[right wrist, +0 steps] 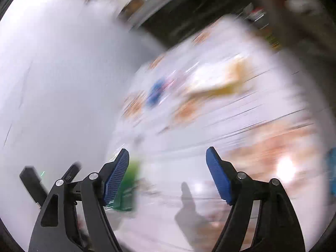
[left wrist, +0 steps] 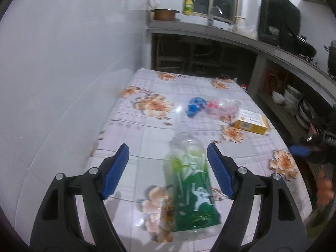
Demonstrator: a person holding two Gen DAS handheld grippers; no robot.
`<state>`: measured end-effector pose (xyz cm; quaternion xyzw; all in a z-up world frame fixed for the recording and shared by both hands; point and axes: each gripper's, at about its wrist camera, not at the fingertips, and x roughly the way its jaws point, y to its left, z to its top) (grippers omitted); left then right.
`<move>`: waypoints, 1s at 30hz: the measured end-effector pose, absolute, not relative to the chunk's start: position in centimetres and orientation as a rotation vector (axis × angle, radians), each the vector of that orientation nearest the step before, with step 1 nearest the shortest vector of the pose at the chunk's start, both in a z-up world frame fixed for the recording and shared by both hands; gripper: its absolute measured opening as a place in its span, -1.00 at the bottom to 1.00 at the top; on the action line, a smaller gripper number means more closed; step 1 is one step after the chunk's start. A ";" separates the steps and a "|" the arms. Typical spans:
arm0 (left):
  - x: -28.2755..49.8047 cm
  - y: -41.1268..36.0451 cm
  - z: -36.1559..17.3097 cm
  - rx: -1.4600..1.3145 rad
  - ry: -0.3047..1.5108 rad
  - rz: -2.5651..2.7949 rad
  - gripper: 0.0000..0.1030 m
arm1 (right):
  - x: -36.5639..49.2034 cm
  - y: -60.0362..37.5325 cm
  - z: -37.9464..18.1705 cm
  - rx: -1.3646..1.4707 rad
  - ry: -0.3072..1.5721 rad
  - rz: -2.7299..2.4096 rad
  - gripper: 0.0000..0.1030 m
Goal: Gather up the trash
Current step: 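Grasp the green bottle with the right tool while the left tool reaches the blue wrapper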
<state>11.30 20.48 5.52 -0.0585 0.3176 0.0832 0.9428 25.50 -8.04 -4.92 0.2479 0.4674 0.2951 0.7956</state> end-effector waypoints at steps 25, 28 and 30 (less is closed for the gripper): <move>26.3 21.3 3.6 -0.218 0.818 0.029 0.45 | 25.5 6.2 -10.3 0.413 1.295 0.898 0.08; 30.3 20.1 2.9 -0.206 0.844 -0.021 0.45 | 25.2 2.4 -10.2 0.441 1.286 0.867 0.08; 33.5 19.3 2.0 -0.194 0.855 -0.051 0.42 | 24.9 -0.9 -10.2 0.471 1.272 0.829 0.08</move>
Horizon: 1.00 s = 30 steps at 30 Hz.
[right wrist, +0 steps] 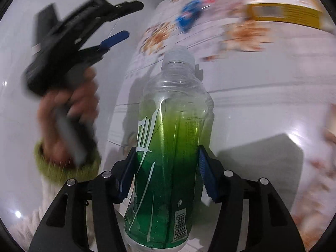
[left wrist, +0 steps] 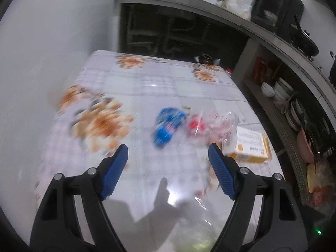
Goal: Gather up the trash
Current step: 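Grasp the green bottle with the right tool while the left tool reaches the blue wrapper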
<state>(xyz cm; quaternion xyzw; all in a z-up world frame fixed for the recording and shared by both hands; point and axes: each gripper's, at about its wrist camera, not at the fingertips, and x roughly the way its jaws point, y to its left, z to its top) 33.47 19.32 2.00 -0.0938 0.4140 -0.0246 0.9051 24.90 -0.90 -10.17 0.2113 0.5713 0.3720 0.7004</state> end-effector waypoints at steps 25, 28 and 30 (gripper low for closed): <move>32.7 17.8 -4.1 -0.136 1.014 -0.054 -0.70 | 19.8 -18.2 -7.2 0.465 1.169 0.516 0.08; 27.8 15.9 -3.7 -0.150 1.012 -0.142 -0.70 | 19.1 -18.5 -6.7 0.430 1.178 0.486 0.08; 24.6 14.7 -3.5 -0.173 1.008 -0.183 -0.70 | 18.5 -18.8 -6.3 0.400 1.180 0.460 0.08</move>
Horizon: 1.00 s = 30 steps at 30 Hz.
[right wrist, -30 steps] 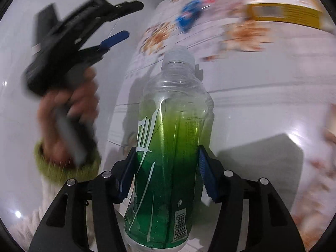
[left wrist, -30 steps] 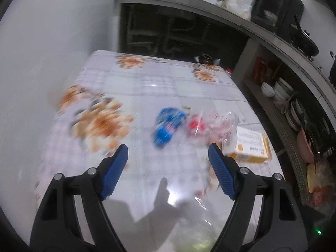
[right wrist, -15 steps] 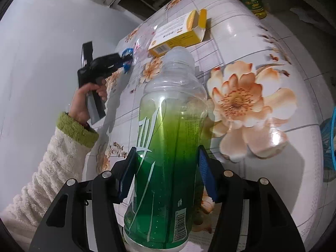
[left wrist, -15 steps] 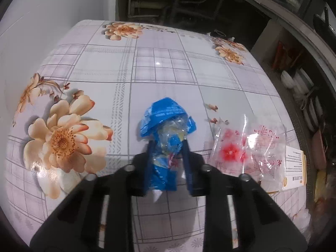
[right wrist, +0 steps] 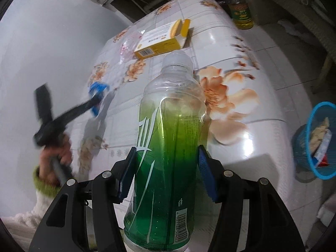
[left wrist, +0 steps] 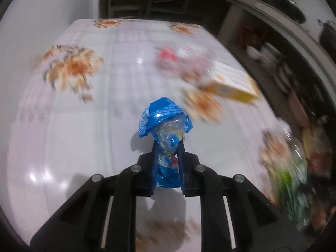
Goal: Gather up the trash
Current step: 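Grasp the green bottle with the right tool while the left tool reaches the blue wrapper, then close the left tool on the blue wrapper and lift it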
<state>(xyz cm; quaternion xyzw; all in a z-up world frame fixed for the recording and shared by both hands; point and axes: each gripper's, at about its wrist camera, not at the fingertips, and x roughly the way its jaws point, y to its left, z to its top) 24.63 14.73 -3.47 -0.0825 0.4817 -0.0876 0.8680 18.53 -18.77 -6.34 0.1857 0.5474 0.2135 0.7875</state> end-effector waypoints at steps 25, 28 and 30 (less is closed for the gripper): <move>16.2 9.0 -4.5 -0.113 0.966 -0.217 0.23 | 18.0 -19.0 -6.7 0.430 1.166 0.365 0.21; 16.7 8.6 -4.7 -0.102 0.961 -0.214 0.23 | 18.3 -18.7 -7.0 0.437 1.170 0.369 0.21; 17.0 8.5 -5.1 -0.106 0.970 -0.217 0.21 | 18.3 -18.4 -7.1 0.437 1.170 0.372 0.21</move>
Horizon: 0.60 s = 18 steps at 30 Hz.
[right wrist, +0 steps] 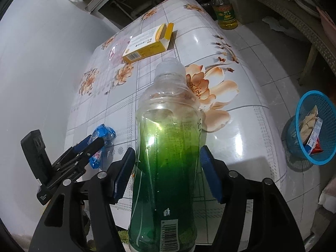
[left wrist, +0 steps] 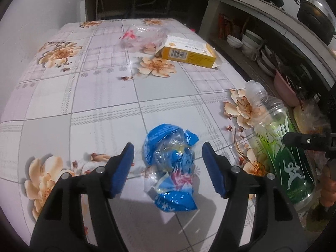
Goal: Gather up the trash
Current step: 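Close the left tool on the blue wrapper and lift it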
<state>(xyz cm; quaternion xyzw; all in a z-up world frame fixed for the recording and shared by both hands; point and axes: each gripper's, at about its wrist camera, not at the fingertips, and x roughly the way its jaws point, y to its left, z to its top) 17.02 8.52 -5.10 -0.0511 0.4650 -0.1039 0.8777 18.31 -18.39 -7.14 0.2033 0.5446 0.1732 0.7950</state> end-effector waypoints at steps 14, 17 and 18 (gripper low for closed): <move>17.6 8.5 -5.8 -0.123 0.969 -0.249 -0.28 | 18.8 -16.9 -8.6 0.462 1.190 0.389 0.21; 17.6 8.5 -5.8 -0.123 0.964 -0.251 -0.34 | 18.6 -16.7 -8.7 0.465 1.188 0.397 0.10; 17.6 8.6 -5.7 -0.124 0.963 -0.252 -0.37 | 18.6 -16.7 -8.7 0.470 1.188 0.409 0.09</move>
